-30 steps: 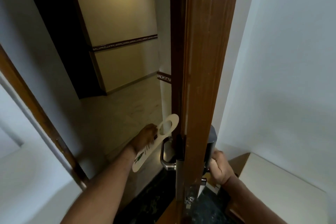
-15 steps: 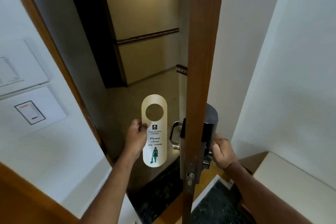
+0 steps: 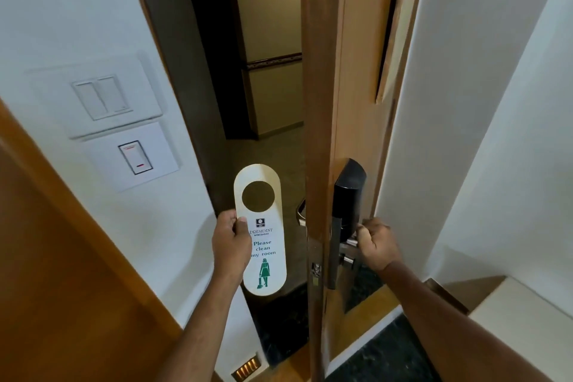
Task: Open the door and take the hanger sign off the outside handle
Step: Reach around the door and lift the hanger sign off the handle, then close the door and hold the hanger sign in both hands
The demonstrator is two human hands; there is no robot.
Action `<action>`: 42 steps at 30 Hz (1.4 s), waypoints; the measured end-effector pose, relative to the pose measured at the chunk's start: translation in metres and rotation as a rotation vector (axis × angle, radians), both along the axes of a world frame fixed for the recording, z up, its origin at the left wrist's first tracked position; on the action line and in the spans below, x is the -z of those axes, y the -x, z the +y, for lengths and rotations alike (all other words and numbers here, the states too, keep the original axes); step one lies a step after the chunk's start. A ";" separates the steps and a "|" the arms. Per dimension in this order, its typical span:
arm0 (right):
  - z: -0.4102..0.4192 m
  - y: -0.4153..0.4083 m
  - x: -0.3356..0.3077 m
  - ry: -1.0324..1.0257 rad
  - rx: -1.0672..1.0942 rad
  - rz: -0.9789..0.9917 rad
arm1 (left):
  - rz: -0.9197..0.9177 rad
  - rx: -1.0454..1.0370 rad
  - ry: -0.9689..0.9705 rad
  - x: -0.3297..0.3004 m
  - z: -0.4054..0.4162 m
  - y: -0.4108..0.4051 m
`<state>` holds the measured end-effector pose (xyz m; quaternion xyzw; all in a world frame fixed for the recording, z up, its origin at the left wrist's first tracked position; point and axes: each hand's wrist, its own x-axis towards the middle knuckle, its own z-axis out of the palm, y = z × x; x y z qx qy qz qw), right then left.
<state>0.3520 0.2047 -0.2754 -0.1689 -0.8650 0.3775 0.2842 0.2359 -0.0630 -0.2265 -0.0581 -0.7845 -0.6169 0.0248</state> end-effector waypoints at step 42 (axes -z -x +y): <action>-0.046 0.180 0.002 0.162 -0.560 -0.103 | 0.174 -0.516 0.102 0.009 0.028 -0.012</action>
